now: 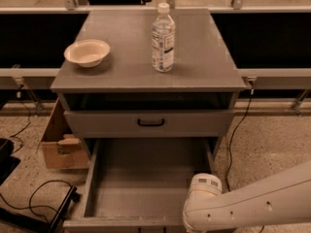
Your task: Open middle drawer
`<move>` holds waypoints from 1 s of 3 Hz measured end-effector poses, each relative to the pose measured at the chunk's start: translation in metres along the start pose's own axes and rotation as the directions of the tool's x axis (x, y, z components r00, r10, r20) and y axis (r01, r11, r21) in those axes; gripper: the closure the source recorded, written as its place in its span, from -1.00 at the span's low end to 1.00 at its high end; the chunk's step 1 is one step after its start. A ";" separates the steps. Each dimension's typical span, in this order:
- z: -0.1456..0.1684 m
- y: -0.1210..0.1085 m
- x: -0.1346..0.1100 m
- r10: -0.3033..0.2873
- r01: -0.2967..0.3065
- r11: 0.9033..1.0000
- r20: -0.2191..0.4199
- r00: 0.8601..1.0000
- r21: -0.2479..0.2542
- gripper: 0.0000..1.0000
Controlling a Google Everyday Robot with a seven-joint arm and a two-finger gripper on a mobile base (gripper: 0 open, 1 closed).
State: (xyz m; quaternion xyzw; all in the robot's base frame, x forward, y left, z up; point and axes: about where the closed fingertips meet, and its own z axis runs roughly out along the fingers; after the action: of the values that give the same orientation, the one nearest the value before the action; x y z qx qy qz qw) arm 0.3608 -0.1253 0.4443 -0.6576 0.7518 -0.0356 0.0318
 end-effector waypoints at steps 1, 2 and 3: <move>0.001 0.000 0.000 0.000 0.000 1.000 0.000 1.000 0.000 1.00; -0.004 0.011 0.004 0.007 -0.007 1.000 0.000 1.000 0.015 0.76; -0.003 0.011 0.004 0.007 -0.007 1.000 0.000 1.000 0.015 0.30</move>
Offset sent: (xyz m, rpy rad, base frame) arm -0.3210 -0.0513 0.0866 -0.0272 -0.3846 -0.1718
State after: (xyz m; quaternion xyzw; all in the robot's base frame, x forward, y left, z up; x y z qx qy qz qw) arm 0.3493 -0.1282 0.4462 -0.6548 0.7538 -0.0410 0.0370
